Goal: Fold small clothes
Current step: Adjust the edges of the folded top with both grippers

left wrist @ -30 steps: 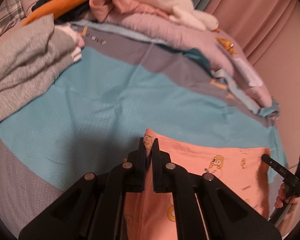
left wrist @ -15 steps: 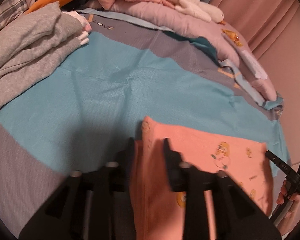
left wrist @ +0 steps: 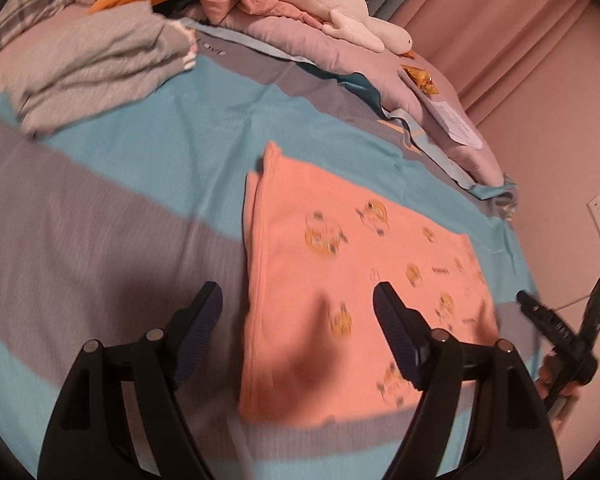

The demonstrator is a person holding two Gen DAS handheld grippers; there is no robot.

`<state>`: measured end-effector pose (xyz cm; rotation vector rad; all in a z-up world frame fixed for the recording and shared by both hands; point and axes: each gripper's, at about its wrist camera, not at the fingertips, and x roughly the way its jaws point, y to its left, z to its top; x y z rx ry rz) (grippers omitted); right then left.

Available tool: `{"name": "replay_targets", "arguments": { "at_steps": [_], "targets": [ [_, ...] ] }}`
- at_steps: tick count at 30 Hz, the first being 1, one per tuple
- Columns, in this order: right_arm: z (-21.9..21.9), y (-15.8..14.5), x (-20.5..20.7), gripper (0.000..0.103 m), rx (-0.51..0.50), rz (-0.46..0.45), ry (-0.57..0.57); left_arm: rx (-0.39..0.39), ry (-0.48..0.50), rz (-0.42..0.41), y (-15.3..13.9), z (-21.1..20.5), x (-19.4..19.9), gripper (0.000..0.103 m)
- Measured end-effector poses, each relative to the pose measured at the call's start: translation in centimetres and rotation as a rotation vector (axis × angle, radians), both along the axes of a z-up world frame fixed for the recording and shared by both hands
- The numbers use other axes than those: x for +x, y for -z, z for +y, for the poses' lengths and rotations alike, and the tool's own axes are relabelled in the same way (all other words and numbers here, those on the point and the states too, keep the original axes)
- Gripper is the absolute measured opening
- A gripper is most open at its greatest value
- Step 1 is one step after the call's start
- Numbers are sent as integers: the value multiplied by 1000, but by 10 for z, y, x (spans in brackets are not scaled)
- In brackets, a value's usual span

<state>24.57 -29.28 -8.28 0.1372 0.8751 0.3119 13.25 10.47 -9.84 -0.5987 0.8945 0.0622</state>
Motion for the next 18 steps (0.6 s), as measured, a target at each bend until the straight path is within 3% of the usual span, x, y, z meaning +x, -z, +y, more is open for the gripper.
{"name": "replay_targets", "arguments": {
  "at_steps": [4,11,18],
  "targets": [
    [-12,18,-24,71,24,52,18,2,-17,21,8,-7,-22,79],
    [-18,45,-55,71,85,129,22,-82,-19,60,34,-18,-39,76],
    [-14,66,-59,71,186,193,13,-85,-36,28,48,-27,-28,60]
  ]
}}
